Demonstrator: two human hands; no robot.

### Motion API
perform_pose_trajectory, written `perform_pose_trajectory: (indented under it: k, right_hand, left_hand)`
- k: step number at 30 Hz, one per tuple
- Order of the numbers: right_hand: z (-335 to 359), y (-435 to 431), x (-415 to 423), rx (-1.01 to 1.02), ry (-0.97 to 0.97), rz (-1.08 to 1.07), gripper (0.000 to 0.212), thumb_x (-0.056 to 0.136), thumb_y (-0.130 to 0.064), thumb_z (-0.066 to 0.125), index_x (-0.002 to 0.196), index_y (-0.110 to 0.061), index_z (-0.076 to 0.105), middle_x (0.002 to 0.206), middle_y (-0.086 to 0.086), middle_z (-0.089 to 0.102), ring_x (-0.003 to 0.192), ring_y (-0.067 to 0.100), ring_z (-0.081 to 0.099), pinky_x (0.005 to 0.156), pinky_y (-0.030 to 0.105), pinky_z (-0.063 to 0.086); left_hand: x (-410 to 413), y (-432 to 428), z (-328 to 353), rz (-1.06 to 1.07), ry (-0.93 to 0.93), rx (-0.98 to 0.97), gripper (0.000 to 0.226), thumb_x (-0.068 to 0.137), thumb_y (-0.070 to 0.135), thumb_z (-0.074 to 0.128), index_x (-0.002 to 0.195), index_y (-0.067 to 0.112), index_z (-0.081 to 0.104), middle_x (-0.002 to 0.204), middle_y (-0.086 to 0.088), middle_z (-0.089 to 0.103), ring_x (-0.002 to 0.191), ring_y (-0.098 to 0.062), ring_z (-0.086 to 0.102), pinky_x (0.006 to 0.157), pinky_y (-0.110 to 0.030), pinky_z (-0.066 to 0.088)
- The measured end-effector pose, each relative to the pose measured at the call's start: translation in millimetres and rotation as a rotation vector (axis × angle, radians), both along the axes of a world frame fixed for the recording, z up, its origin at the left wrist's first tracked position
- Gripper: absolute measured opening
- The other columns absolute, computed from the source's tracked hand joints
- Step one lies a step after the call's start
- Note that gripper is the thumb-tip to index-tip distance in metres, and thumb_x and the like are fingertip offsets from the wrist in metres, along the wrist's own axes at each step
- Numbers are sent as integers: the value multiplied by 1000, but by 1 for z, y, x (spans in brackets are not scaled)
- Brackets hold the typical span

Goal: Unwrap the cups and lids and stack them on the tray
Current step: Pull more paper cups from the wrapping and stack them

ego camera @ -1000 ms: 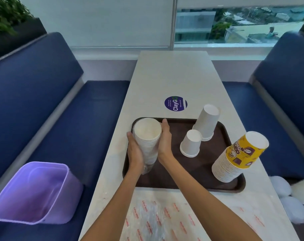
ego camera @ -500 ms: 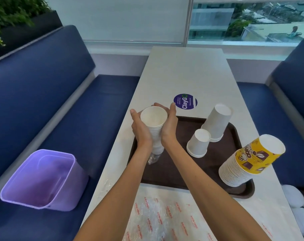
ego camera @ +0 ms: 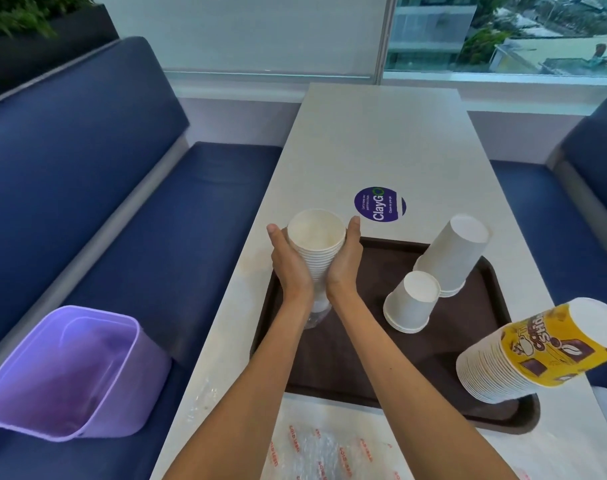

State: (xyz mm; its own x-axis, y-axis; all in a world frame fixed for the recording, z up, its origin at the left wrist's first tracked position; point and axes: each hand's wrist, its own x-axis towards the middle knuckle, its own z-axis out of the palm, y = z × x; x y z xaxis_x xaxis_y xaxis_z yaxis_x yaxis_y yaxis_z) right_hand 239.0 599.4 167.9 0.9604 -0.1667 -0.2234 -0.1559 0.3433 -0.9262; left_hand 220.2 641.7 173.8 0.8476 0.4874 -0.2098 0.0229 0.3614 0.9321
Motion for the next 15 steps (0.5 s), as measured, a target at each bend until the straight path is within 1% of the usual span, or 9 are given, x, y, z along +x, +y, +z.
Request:
perform_pose_trajectory:
  k: [2, 4, 6, 8, 12, 15]
  right_hand:
    - [-9, -2, -1, -2, 25, -13, 48, 103, -42, 24, 80, -22, 60, 85, -5, 66, 78, 9, 62, 69, 18, 47]
    - [-16, -5, -1, 17, 36, -10, 47, 104, -39, 24, 77, -21, 59, 78, -8, 64, 69, 3, 63, 60, 10, 46]
    - [-23, -7, -1, 53, 46, -16, 46, 104, -35, 26, 74, -21, 58, 69, -10, 63, 59, -3, 62, 53, 7, 44]
    - [-29, -6, -3, 104, 76, -12, 45, 104, -35, 27, 75, -20, 59, 65, -10, 65, 57, -3, 63, 55, 11, 47]
    - [-46, -2, -8, 218, 123, 2, 46, 101, -44, 30, 83, -20, 66, 73, -2, 72, 71, 12, 68, 70, 29, 52]
    - [-59, -3, -11, 224, 152, -2, 46, 102, -39, 30, 82, -19, 65, 68, -4, 72, 69, 12, 68, 69, 29, 52]
  left_hand:
    - [-1, -1, -7, -2, 7, -22, 42, 101, 50, 18, 107, 31, 55, 98, 9, 60, 88, -13, 60, 64, -16, 46]
    - [0, -2, -15, 7, 20, -37, 42, 101, 49, 19, 100, 32, 58, 97, 6, 63, 90, -13, 61, 69, -22, 48]
    - [1, -2, -22, 19, 39, -45, 41, 101, 49, 22, 93, 34, 59, 95, 4, 64, 91, -14, 62, 76, -31, 52]
    - [1, -3, -26, 31, 52, -73, 42, 101, 49, 24, 88, 33, 60, 91, 2, 66, 89, -18, 65, 80, -36, 54]
    - [0, -4, -41, 66, 92, -154, 43, 101, 45, 30, 79, 28, 62, 77, 3, 70, 81, -21, 68, 78, -40, 54]
    - [1, -4, -54, 103, 126, -182, 41, 102, 40, 32, 81, 22, 62, 78, -1, 70, 81, -24, 68, 77, -41, 55]
